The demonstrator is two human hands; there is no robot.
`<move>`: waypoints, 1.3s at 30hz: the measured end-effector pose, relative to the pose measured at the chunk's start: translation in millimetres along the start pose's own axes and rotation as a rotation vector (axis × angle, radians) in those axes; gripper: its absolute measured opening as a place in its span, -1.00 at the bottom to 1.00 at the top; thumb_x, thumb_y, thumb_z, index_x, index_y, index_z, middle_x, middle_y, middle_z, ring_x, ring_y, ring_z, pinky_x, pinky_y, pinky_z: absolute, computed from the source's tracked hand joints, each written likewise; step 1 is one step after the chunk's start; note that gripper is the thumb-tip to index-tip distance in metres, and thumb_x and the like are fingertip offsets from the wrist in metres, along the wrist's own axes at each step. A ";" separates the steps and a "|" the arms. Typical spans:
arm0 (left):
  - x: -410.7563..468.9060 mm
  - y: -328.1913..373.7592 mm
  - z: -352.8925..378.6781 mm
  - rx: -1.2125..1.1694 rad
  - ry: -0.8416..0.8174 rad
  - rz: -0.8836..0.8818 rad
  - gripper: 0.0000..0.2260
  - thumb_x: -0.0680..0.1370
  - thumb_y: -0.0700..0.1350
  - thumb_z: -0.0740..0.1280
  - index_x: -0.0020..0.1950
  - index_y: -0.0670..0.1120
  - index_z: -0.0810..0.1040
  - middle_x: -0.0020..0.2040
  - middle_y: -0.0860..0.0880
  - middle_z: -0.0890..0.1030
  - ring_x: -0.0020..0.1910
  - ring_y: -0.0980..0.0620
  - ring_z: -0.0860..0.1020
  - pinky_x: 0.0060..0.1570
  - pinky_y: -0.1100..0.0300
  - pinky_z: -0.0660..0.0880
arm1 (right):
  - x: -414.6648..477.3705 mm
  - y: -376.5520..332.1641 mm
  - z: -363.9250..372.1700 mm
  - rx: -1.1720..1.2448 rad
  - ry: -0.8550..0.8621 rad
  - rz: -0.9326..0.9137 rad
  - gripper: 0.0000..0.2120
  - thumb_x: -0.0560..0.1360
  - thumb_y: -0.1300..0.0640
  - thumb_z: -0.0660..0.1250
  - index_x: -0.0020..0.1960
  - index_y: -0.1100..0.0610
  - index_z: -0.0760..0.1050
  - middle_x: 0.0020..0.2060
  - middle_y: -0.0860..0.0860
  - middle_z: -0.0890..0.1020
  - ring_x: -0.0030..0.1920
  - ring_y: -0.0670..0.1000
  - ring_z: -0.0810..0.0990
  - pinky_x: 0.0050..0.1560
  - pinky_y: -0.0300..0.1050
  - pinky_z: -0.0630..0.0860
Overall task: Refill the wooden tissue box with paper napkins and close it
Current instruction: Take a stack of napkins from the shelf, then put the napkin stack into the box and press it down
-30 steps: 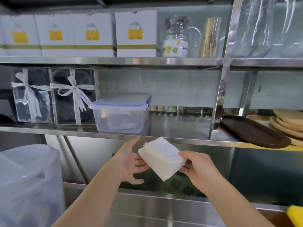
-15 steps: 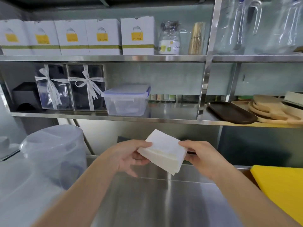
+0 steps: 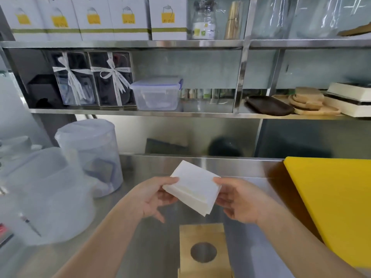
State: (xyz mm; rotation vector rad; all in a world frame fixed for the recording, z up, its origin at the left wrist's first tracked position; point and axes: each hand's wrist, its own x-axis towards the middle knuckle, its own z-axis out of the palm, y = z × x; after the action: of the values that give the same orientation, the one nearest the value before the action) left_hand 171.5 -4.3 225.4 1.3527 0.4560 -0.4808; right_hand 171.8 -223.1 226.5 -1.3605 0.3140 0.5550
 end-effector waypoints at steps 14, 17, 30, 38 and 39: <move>-51.5 -82.0 -1.8 0.149 0.004 0.026 -0.58 0.26 0.06 0.49 0.05 -0.09 0.61 -0.05 -0.01 0.66 -0.06 0.02 0.57 0.30 -0.12 0.20 | -53.0 60.7 -8.8 -0.069 0.082 -0.046 -0.85 0.42 0.16 0.38 -0.03 0.17 0.61 -0.31 0.02 0.70 -0.36 -0.05 0.65 -0.24 -0.18 0.31; -61.3 -96.9 -3.6 0.204 -0.035 0.018 -0.78 0.31 0.04 0.47 -0.13 -0.05 0.66 -0.19 0.04 0.65 -0.20 0.03 0.53 0.37 -0.06 0.12 | -61.4 76.1 -14.6 -0.065 0.083 -0.027 -0.93 0.43 0.18 0.37 -0.12 0.15 0.62 -0.39 -0.02 0.70 -0.46 -0.11 0.64 -0.28 -0.20 0.31; -80.9 -146.8 -2.6 0.444 -0.112 0.031 -0.83 0.47 -0.14 0.33 -0.31 -0.03 0.62 -0.45 0.11 0.62 -0.42 0.14 0.55 -0.27 0.43 0.39 | -74.4 125.3 -20.8 -0.201 0.145 -0.019 -0.89 0.43 0.20 0.37 -0.27 0.18 0.60 -0.48 -0.03 0.67 -0.42 -0.06 0.61 -0.18 -0.17 0.31; -86.0 -157.9 8.8 0.510 -0.050 0.020 -0.67 0.46 0.17 0.27 -0.14 -0.05 0.68 -0.20 -0.03 0.70 -0.22 0.01 0.60 0.27 0.01 0.15 | -78.0 134.2 -23.5 -0.241 0.207 -0.025 -0.89 0.43 0.21 0.36 -0.25 0.21 0.54 -0.44 0.00 0.64 -0.32 -0.01 0.55 -0.09 -0.09 0.29; -85.5 -159.0 10.0 0.527 -0.040 0.014 -0.65 0.45 0.18 0.28 -0.12 -0.06 0.68 -0.17 -0.04 0.70 -0.20 0.01 0.61 0.29 -0.01 0.15 | -77.9 134.2 -23.6 -0.240 0.214 -0.026 -0.90 0.43 0.21 0.36 -0.24 0.22 0.54 -0.41 0.02 0.64 -0.32 0.00 0.54 -0.07 -0.07 0.28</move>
State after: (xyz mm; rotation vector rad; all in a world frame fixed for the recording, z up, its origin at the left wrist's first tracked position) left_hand 10.7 -32.5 147.6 1.8462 0.2938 -0.6433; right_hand 36.3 -246.5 150.8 -1.6587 0.4128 0.4357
